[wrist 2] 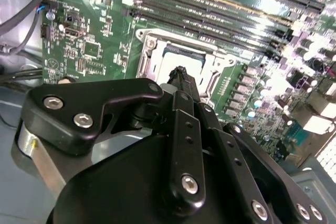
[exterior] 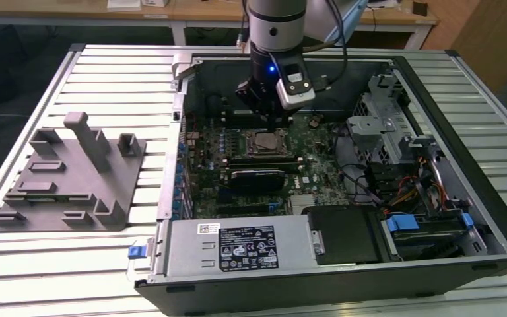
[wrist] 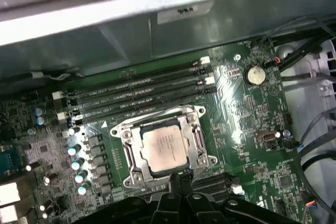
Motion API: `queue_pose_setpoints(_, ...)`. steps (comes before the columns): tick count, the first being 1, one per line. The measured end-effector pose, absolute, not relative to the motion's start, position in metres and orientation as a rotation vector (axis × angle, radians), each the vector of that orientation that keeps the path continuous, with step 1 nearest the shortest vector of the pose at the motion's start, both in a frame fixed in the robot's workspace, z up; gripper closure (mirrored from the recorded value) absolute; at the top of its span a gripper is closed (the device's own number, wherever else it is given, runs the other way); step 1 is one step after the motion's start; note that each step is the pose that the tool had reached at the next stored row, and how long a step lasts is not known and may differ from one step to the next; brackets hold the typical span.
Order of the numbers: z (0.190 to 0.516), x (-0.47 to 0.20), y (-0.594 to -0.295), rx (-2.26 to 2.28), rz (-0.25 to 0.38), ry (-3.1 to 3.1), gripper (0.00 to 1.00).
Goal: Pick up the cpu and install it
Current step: 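Install the second cpu locking lever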
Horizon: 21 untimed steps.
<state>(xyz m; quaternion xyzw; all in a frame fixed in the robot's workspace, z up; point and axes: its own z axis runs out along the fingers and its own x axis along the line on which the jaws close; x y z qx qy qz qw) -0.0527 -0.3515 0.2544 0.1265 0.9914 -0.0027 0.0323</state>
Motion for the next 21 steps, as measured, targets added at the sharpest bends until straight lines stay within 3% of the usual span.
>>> queue_pose_setpoints(11,0.246,-0.053,-0.356,0.331,-0.051,3.073,0.89)
queue_pose_setpoints(21,0.239,-0.053,-0.365,0.271,-0.053,3.080,0.89)
